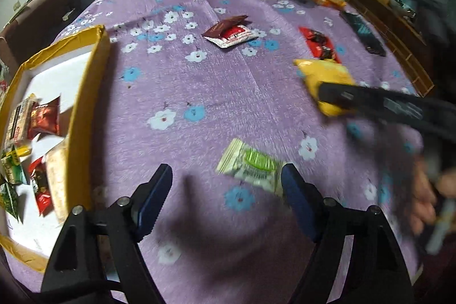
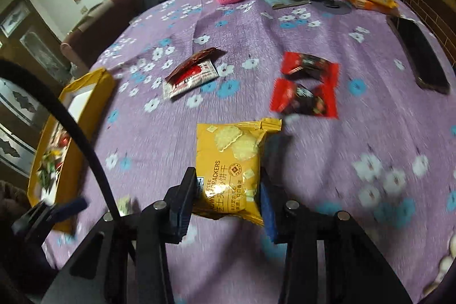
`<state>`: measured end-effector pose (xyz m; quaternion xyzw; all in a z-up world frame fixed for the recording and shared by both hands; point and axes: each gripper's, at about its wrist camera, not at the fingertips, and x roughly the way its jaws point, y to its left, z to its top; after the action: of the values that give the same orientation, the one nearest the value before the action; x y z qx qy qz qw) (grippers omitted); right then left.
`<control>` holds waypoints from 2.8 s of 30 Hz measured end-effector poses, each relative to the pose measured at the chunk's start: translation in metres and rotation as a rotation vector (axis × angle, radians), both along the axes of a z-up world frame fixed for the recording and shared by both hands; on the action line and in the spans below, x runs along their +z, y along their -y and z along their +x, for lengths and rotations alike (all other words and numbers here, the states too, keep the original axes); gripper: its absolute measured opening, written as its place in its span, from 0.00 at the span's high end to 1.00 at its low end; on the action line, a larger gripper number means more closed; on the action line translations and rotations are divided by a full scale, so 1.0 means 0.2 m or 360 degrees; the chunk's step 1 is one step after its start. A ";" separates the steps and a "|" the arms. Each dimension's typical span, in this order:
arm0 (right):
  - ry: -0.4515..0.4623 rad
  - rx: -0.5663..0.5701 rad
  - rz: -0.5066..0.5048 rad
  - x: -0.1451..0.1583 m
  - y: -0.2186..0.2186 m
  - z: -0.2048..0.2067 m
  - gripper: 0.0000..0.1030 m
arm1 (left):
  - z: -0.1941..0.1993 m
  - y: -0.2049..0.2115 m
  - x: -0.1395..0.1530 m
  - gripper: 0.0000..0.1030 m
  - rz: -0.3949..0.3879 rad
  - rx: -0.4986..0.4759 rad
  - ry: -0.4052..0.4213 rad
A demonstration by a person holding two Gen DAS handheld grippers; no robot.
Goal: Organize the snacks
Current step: 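Grasp the yellow cracker bag with the right gripper while the left grasps a small green packet, then carry both packets over the white tray and open both grippers to drop them, then grasp the red candy wrapper with the right gripper while the left grasps the red chocolate bar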
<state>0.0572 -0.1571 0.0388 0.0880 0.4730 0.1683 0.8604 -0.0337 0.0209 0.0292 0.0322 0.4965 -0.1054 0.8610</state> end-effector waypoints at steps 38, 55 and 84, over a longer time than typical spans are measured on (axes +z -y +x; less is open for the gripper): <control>0.0241 0.0745 0.0079 0.27 -1.14 -0.32 0.61 | -0.26 -1.25 0.15 0.71 -0.0160 0.0805 0.0264; 0.0108 0.0669 -0.0187 0.04 -1.57 0.04 0.61 | -0.18 -1.23 0.05 0.69 -0.0176 0.0694 0.0171; 0.0329 -0.0029 0.0098 0.36 -0.05 0.00 0.55 | -0.30 -0.70 0.50 0.08 -0.0384 0.0399 0.0388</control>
<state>0.0580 -0.1467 0.1113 0.1007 0.3754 0.1832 0.9030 -0.0939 0.1611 0.1287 -0.1205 0.3726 -0.0514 0.9187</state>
